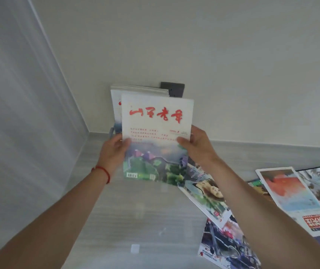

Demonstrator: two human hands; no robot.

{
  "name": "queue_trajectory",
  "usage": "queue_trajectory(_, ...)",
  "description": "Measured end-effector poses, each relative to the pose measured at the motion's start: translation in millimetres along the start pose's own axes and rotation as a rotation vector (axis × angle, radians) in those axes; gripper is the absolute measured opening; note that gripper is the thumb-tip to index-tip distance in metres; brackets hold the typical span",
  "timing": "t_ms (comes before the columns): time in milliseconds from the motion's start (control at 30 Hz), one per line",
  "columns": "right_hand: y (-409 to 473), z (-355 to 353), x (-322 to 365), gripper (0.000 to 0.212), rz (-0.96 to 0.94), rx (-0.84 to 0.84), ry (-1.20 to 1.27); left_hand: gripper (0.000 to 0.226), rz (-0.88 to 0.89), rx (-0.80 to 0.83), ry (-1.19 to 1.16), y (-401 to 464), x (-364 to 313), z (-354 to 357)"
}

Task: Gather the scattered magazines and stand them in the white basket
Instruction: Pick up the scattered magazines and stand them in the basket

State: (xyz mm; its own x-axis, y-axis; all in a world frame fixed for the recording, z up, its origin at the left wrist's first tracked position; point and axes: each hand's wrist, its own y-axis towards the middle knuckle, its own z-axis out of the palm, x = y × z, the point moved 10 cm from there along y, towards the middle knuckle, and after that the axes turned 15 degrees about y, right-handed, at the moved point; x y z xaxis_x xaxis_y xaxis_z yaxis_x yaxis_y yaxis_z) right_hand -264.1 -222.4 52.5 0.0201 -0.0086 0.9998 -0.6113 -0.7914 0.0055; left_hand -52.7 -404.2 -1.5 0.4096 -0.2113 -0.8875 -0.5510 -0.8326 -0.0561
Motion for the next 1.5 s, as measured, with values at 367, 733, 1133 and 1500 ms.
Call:
queue_trajectory(367,100.0,27.9,25.0,0.026,-0.090,-0.218,-0.447,0.022,-0.016,-0.303,0.218,87.9,-22.0,-79.5)
queue_trajectory(733,131.7,30.9,-55.8,0.024,0.091,-0.235,-0.361,0.021,-0.262,-0.138,0.183,133.3,53.2,-47.2)
queue_trajectory(1133,137.1,45.4,-77.5,0.037,0.232,-0.143,-0.573,0.017,-0.278,-0.154,0.307,148.2,54.6,-41.7)
queue_trajectory(1500,11.5,33.4,-92.4,0.055,0.112,0.073,-0.679,0.043,-0.218,-0.269,0.334,105.4,33.2,-36.2)
